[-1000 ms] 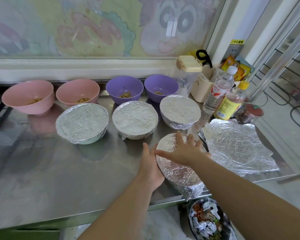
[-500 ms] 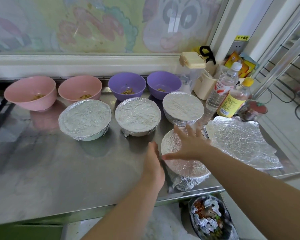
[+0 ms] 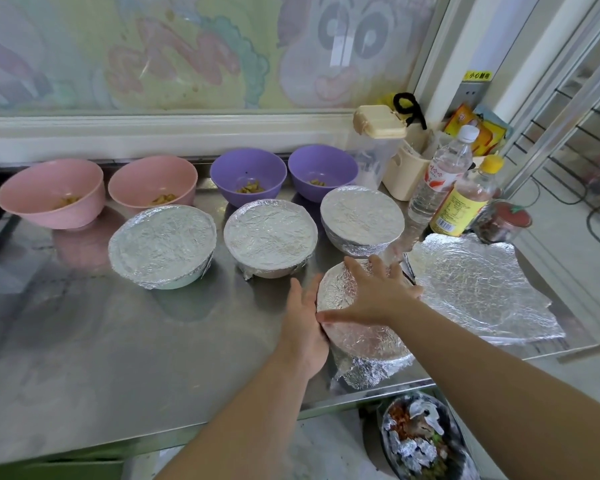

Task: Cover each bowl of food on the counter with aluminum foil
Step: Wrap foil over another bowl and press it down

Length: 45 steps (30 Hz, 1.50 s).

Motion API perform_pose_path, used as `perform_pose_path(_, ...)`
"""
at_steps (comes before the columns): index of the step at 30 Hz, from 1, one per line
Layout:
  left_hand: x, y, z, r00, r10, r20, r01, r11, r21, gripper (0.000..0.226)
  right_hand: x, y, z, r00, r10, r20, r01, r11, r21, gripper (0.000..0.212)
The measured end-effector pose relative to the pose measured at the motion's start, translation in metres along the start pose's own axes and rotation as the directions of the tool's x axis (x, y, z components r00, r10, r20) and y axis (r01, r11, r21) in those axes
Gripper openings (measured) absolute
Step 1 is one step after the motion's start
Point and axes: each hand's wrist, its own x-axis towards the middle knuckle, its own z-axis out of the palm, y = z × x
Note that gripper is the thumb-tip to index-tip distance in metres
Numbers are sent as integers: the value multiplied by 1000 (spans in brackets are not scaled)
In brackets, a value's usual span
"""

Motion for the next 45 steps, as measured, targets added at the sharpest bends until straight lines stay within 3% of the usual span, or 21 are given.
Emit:
perform_pose_path(5,-3,18,4,999,46,-3,-47,996,-79,55,-3,-7,3,997,78,6,-78,994,73,138)
perform_pose_path(7,-2,22,-1,992,116,-46,-119,991,-67,51,1,-10,3,994,97,49,-102,988,113,149)
perform_pose_path(10,-8,18,-16,963,247,-109,-219,951,217,32,8,-10,1,993,91,76,-100,988,121,170)
perform_pose_path(14,-41,-1,-43,921,387,53,-312,647,696,7,12,-6,-3,1000,-5,25,5,1000,8,160)
perform_pose_path(18,-57,-29,-60,897,341,281,-410,405,817,20,15,-3,6,996,-50,72,49,999,17,163)
perform_pose_path(22,-46,-48,-65,852,429,299,-446,297,845,23,16,-4,9,997,-49,64,48,999,13,165)
perform_pose_path(32,-39,-37,-60,820,502,275,-417,196,887,8,15,-3,10,997,-48,60,47,999,14,164)
perform_pose_path(37,-39,-23,-58,875,397,278,-395,252,883,12,15,-3,10,997,-51,60,50,998,25,162)
perform_pose_path(41,-38,-14,-56,917,301,264,-353,299,886,11,16,-2,12,997,-48,62,47,999,21,149)
perform_pose_path(45,-37,-6,-57,930,276,243,-320,284,904,5,15,-3,12,996,-47,70,45,999,26,159)
